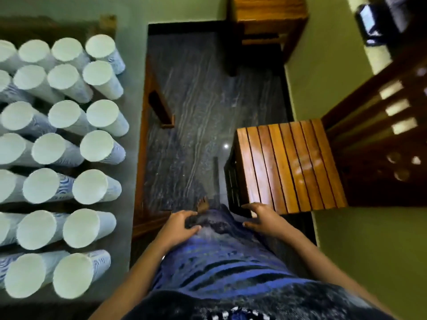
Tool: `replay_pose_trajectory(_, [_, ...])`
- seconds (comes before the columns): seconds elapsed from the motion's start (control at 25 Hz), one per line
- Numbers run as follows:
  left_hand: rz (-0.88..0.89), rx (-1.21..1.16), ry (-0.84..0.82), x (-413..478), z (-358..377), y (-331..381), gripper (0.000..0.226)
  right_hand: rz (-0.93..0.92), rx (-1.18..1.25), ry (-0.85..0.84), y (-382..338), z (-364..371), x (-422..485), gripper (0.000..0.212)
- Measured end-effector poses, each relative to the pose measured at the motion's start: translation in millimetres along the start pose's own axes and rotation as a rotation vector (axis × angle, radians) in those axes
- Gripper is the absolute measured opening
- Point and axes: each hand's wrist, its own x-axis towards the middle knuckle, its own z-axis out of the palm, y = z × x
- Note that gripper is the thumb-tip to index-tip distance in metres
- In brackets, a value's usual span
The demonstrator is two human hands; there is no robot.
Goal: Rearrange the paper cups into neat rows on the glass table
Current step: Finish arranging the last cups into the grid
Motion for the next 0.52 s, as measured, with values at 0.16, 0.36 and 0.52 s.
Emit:
replay_pose_trajectory(0.16, [-0.031,-0.046,0.034,48,-40,3,0.044,-0.103,-0.051,-0.100,-26,-34,68,0.054])
replay_pose_trajectory(0.36, [0.018,-0.035,0.027,112,-103,21,0.046,-0.129,-0.010,-0.057,-63,-87,137,0.056])
replay_pose_trajectory(0.52, [0.051,-0.057,0.023,168,-149,41,0.048,-0.125,0.032,0.001,-72,-141,184,0.053])
